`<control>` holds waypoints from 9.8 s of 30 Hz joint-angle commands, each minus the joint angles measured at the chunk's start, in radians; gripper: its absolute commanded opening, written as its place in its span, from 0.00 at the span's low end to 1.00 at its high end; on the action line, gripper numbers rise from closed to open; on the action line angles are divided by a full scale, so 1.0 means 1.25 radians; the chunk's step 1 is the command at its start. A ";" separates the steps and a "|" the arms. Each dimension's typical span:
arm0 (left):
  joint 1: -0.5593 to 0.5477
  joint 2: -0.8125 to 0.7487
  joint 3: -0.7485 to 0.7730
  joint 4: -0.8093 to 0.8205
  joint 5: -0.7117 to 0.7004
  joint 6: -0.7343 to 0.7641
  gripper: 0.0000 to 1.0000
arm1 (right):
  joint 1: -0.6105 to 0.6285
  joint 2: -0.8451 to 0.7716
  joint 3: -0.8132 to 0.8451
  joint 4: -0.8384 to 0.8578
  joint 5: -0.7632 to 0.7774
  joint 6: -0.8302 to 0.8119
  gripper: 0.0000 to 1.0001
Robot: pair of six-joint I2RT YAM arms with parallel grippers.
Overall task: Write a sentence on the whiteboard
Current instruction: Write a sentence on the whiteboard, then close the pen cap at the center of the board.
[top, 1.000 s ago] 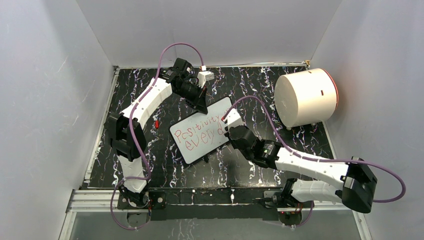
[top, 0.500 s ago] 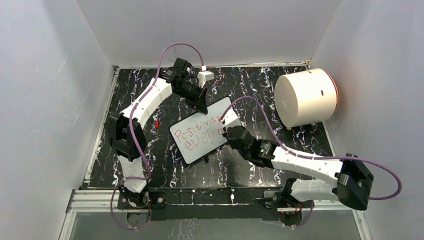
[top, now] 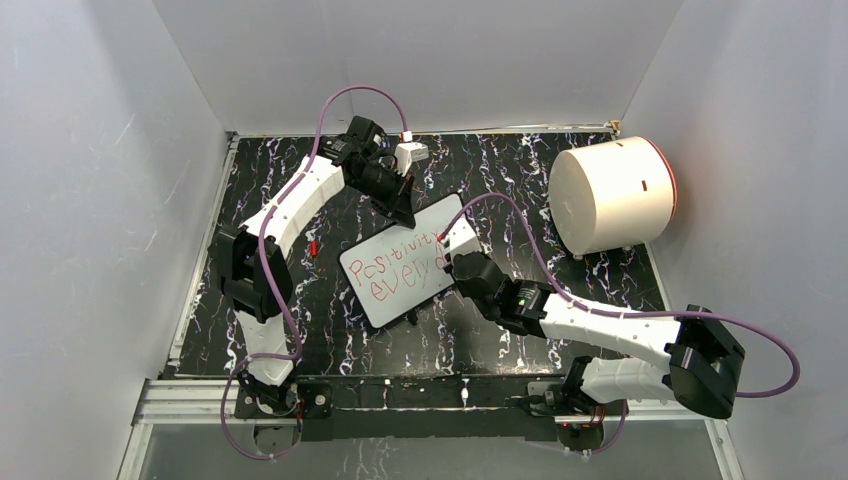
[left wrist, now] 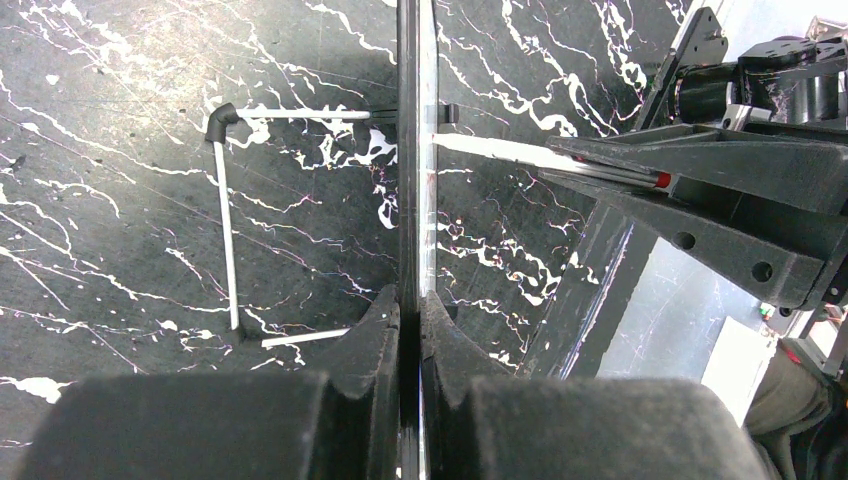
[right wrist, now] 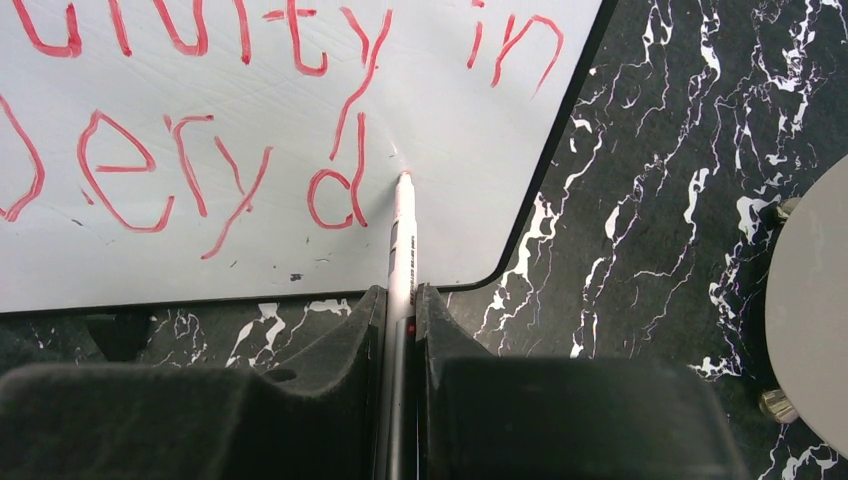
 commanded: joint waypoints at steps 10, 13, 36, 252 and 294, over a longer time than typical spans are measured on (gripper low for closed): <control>-0.024 0.033 -0.011 -0.055 -0.053 0.036 0.00 | -0.005 0.006 0.004 0.082 -0.051 -0.025 0.00; -0.024 0.034 -0.011 -0.056 -0.053 0.036 0.00 | -0.006 0.002 0.004 0.069 -0.063 -0.023 0.00; -0.024 0.036 -0.010 -0.057 -0.055 0.035 0.00 | -0.005 -0.001 -0.018 -0.018 -0.069 0.003 0.00; -0.028 0.068 0.031 -0.064 -0.028 0.036 0.00 | -0.174 -0.063 -0.082 0.073 -0.152 0.090 0.00; 0.185 -0.406 -0.293 0.138 -0.598 -0.350 0.73 | -0.174 -0.345 0.040 -0.230 -0.087 0.105 0.00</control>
